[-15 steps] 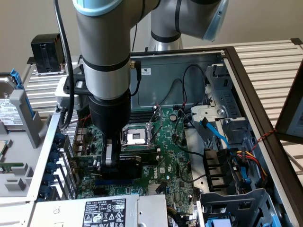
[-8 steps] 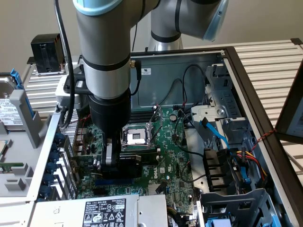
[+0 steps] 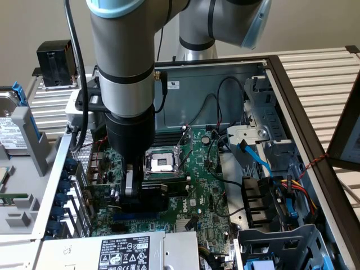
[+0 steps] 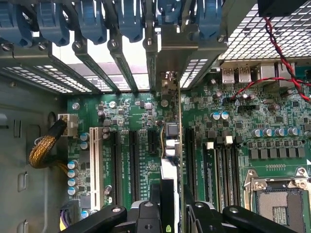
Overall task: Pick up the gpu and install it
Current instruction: 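Insert the gpu into the slot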
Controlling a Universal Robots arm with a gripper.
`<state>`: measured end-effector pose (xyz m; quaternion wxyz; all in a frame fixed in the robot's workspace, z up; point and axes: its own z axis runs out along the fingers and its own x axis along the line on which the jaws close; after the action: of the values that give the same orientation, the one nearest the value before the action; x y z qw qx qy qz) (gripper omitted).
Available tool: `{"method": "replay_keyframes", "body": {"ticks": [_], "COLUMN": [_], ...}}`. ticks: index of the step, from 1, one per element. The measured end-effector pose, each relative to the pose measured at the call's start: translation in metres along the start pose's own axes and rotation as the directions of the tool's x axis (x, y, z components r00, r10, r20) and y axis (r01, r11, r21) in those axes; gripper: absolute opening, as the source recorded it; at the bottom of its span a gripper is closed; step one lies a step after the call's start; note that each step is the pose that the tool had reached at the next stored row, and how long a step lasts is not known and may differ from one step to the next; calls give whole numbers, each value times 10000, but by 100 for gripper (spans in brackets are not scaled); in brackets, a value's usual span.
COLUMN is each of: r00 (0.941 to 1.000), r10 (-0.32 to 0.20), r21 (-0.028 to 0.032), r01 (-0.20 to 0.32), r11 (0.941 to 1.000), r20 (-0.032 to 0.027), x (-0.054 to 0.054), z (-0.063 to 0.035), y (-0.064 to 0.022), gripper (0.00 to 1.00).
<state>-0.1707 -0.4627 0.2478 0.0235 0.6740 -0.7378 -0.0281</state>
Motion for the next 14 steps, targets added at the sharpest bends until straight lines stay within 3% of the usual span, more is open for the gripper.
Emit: {"method": "replay_keyframes", "body": {"ticks": [11, 14], "r00": [10000, 10000], "r10": [0, 1], "r21": [-4, -28], "r01": [0, -1], "r11": [10000, 10000], "r20": [-2, -8], "x": [-8, -9], "z": [9, 9], "y": [1, 3], "gripper": [27, 27]}}
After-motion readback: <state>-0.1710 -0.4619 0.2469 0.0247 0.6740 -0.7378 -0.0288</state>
